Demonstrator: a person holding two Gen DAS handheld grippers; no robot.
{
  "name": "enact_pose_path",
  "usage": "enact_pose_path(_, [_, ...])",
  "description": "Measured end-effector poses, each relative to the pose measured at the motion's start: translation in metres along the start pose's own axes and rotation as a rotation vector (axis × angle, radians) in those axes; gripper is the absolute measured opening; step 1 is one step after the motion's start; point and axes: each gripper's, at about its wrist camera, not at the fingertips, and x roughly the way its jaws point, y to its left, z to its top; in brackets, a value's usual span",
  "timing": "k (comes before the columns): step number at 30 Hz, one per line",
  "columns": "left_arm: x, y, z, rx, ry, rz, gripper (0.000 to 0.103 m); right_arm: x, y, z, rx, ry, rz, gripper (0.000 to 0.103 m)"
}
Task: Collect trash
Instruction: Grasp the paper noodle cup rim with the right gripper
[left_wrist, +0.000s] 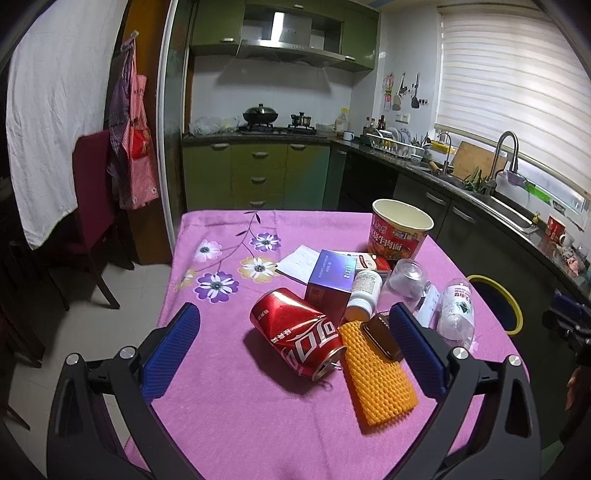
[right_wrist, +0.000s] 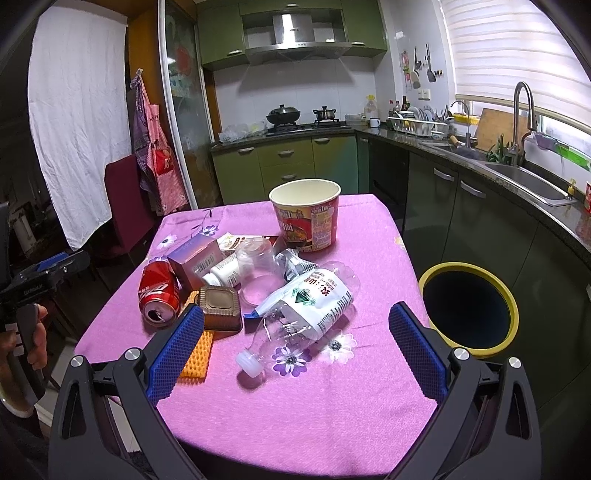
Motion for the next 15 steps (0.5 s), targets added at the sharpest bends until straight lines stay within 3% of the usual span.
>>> enact_pose_path(6, [0.036,0.014,0.033,0.000,0.042,0.001,0.097,0.025,-0.005,0.024,-0.050,0.066,0.005,0.099])
enact_pose_path(11, [0.081,0.020,0.074,0.044,0.040,0.048,0.097,0.067,-0.022,0.075,-0.072,0.162,0.046,0.099])
enact_pose_path(15, [0.135,0.030,0.101,0.024,0.080,0.030,0.097,0.110,-0.040,0.123,-0.051,0.235,0.050,0.099])
